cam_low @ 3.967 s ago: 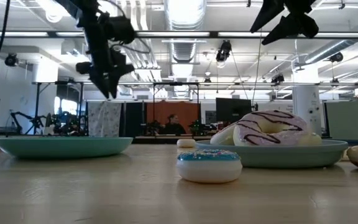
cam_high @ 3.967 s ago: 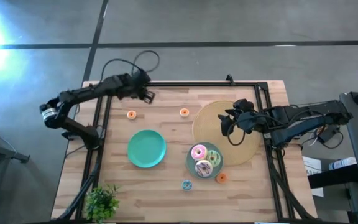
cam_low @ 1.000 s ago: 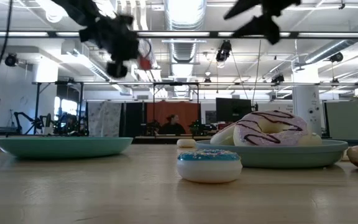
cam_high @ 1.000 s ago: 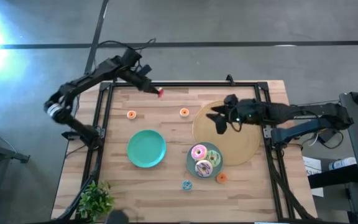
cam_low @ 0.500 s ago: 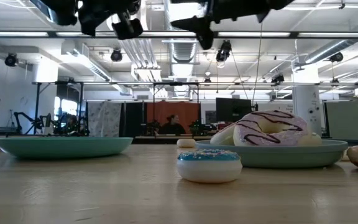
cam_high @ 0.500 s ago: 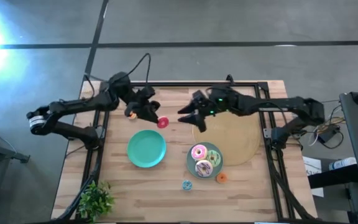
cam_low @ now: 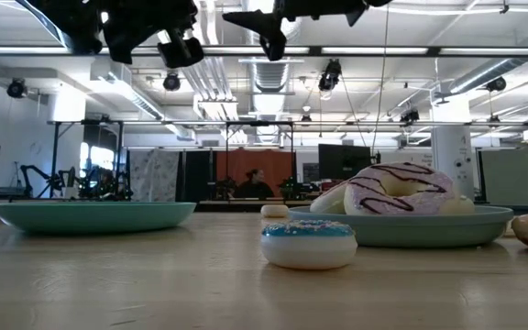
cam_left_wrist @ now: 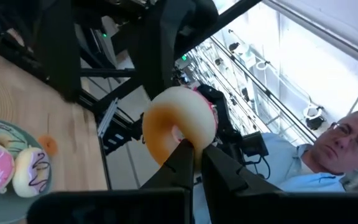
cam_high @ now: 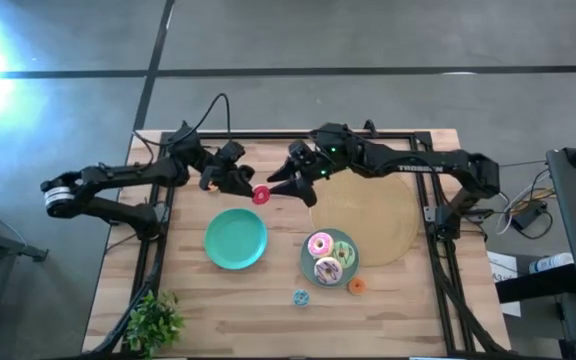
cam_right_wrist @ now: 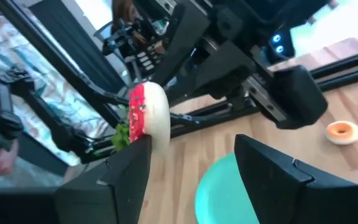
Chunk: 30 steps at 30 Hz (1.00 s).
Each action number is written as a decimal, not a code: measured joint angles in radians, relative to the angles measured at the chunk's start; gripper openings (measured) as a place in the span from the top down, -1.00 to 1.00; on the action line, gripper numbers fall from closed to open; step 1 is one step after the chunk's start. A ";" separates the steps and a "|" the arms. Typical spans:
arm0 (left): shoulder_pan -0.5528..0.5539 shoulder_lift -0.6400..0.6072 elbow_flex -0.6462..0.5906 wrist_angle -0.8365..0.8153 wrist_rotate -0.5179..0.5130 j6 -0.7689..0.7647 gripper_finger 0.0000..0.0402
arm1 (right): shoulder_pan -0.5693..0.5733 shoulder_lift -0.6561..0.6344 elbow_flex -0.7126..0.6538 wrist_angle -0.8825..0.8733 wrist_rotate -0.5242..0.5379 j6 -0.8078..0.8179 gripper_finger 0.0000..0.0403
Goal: Pick & Place donuts
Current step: Put the small red donut on the green plate
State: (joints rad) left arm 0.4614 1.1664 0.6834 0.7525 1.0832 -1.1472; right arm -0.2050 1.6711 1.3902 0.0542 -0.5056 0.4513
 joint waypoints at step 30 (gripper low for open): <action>-0.027 0.000 -0.001 -0.010 -0.011 0.021 1.00 | 0.008 -0.017 0.040 -0.111 -0.037 0.007 -0.58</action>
State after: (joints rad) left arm 0.4343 1.1667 0.6823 0.7426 1.0721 -1.1264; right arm -0.1967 1.6543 1.4300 -0.0567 -0.5430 0.4586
